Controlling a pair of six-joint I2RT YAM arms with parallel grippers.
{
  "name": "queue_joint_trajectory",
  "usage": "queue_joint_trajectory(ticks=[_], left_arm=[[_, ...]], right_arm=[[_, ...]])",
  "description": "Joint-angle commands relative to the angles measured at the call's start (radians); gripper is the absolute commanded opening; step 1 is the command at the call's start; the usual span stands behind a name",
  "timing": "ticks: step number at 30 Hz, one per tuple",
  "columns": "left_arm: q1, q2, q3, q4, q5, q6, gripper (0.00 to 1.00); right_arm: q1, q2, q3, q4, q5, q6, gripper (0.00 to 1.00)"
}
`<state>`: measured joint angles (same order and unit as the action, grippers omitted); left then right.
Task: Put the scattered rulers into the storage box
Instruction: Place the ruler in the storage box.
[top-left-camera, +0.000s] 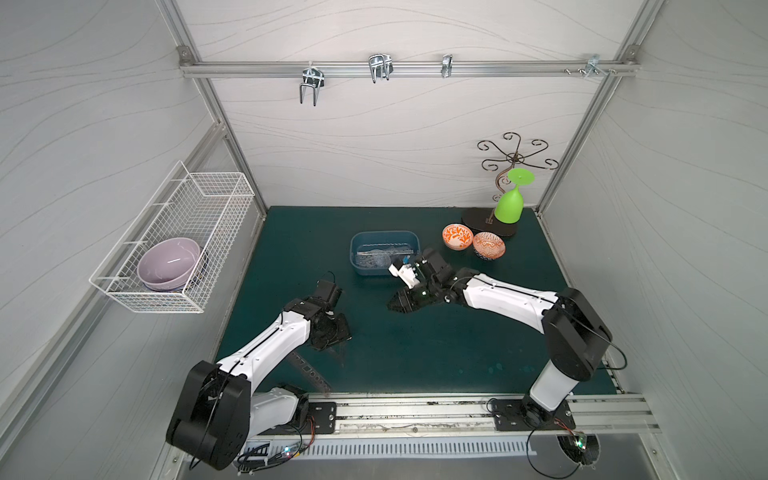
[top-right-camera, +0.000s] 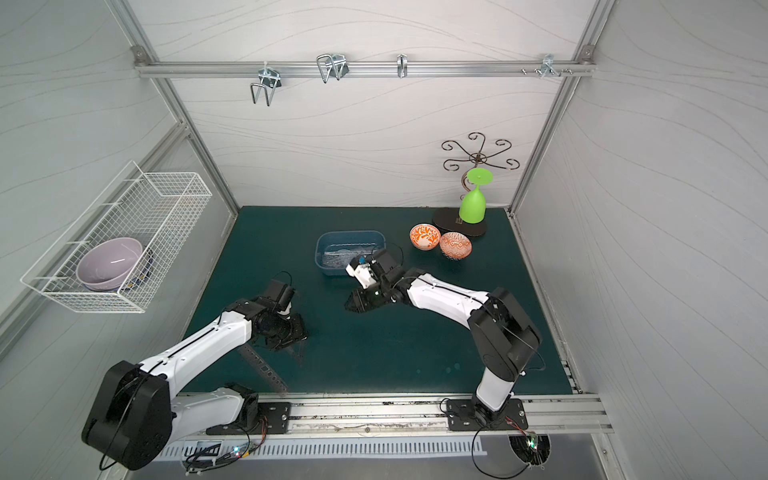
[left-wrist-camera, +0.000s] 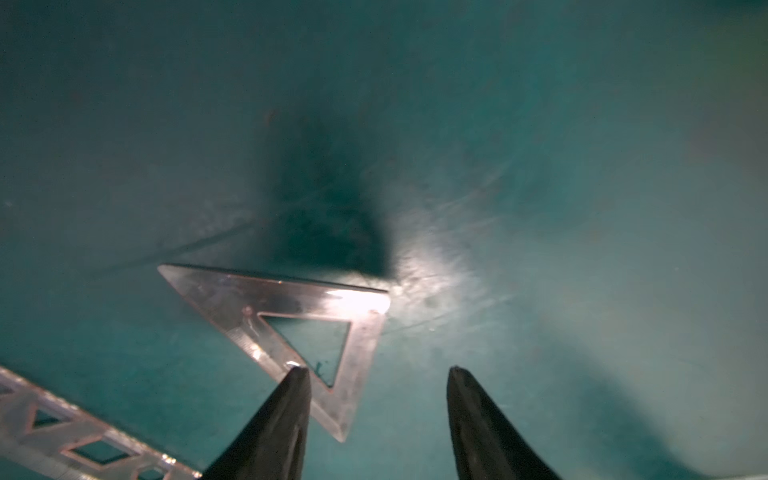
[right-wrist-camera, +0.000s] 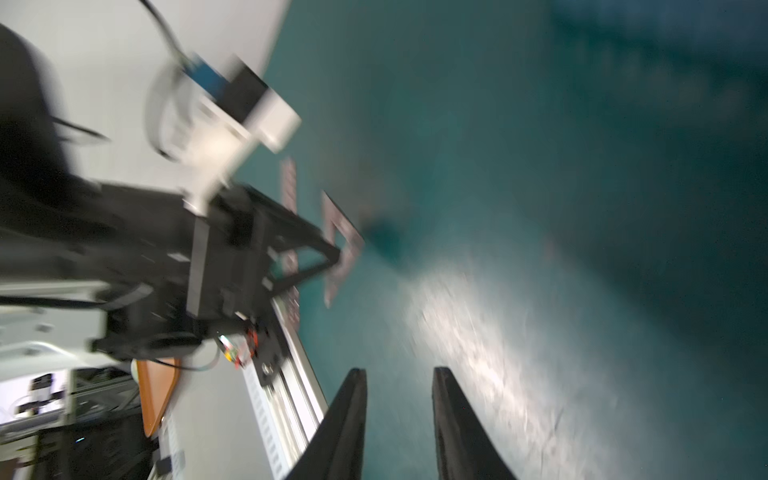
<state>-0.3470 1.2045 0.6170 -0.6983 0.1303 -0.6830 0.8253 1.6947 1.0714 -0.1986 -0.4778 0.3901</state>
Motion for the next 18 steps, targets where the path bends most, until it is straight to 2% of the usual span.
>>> queue_joint_trajectory(ticks=[1, 18], left_arm=[[-0.016, 0.004, -0.001, 0.055, -0.041, -0.036, 0.57], [-0.081, 0.122, -0.036, 0.180, 0.031, -0.105, 0.54]], right_arm=[[-0.008, -0.063, -0.066, 0.103, 0.004, 0.058, 0.32], [-0.074, -0.079, -0.060, 0.068, -0.028, 0.029, 0.30]])
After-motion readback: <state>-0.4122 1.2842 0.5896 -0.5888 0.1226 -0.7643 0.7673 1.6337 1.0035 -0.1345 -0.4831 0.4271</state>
